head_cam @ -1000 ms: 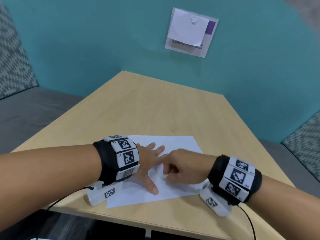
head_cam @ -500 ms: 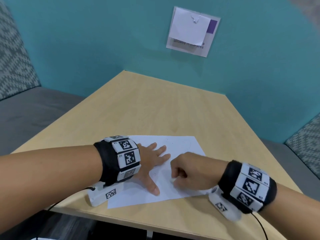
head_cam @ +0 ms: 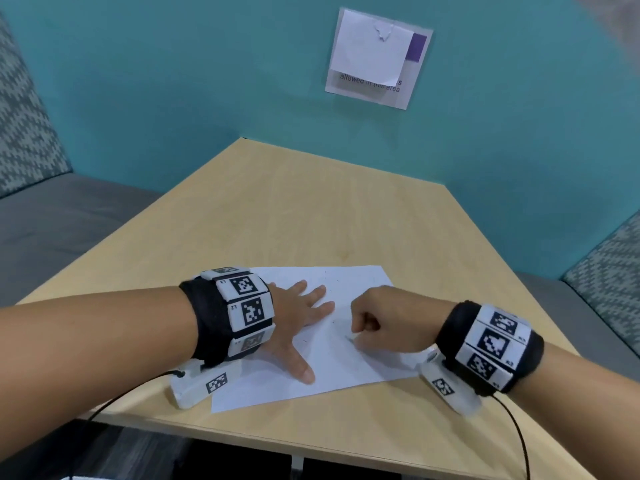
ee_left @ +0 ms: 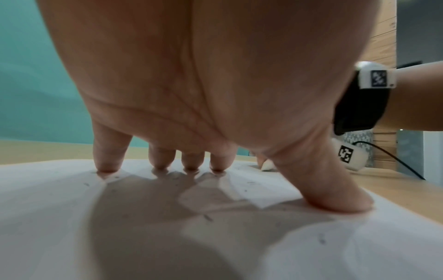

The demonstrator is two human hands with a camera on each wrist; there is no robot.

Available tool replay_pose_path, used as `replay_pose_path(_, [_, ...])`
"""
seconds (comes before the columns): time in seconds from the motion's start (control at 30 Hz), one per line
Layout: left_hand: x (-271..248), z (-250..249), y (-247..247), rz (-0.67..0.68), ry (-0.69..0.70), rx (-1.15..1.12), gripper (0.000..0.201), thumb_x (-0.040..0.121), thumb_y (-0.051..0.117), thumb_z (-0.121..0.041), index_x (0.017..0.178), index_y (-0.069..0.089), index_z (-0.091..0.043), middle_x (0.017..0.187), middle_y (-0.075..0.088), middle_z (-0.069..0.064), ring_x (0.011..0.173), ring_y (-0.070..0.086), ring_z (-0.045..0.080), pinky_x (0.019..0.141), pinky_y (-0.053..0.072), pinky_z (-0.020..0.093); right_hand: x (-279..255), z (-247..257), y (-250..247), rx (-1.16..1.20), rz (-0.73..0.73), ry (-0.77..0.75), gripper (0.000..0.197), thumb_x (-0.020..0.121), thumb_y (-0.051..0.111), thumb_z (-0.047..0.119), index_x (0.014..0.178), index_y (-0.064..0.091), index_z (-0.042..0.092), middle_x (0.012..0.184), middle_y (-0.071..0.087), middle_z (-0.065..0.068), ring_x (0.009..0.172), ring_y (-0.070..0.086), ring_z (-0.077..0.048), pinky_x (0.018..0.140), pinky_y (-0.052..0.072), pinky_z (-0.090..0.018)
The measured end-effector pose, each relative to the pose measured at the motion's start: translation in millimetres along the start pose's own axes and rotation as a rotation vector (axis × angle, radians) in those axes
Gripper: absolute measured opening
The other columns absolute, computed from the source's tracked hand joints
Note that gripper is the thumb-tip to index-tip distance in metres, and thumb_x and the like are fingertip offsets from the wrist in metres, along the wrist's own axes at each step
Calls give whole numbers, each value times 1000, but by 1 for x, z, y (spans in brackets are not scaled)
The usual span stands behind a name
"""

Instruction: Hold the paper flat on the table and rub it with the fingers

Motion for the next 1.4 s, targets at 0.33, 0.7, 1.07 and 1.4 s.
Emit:
replay_pose_path(0.33, [-2, -1, 0, -5, -15, 9, 116, 80, 61, -72, 156, -17, -31, 163, -26, -8, 151, -21, 20, 120, 4, 59, 5, -24, -3, 35, -6, 74, 13, 85, 64, 27, 89, 65, 15, 69, 54, 13, 62, 47, -7, 61, 41, -20])
replay_pose_path(0.7, [27, -33, -18, -9, 126, 17, 108, 79, 67, -67, 156, -6, -43, 164, -23, -3, 150, -19, 32, 115, 0, 68, -3, -13, 3, 46, 17, 35, 3, 87, 62, 21, 84, 60, 22, 68, 50, 14, 59, 45, -2, 56, 34, -15])
replay_pose_path(1.07, [30, -30, -14, -39, 145, -2, 103, 77, 69, -67, 155, 6, -47, 164, -23, -3, 150, -22, 32, 116, 1, 68, -9, 4, 10, 50, 86, -63, 5, 85, 63, 20, 83, 59, 16, 67, 51, 12, 58, 44, -5, 58, 37, -19])
replay_pose_path(1.4, [30, -28, -13, -38, 146, -28, 108, 77, 69, -67, 155, -2, -46, 164, -24, -4, 149, -23, 30, 116, -2, 66, -20, 10, 15, 54, 112, -80, 8, 86, 64, 21, 84, 61, 14, 67, 50, 12, 57, 44, -3, 55, 35, -14])
Point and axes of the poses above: each hand's wrist, its own x-axis towards the middle knuckle, its own y-axis out of the palm, z = x × y, the point moved 3 cm from there along x, towards the middle knuckle
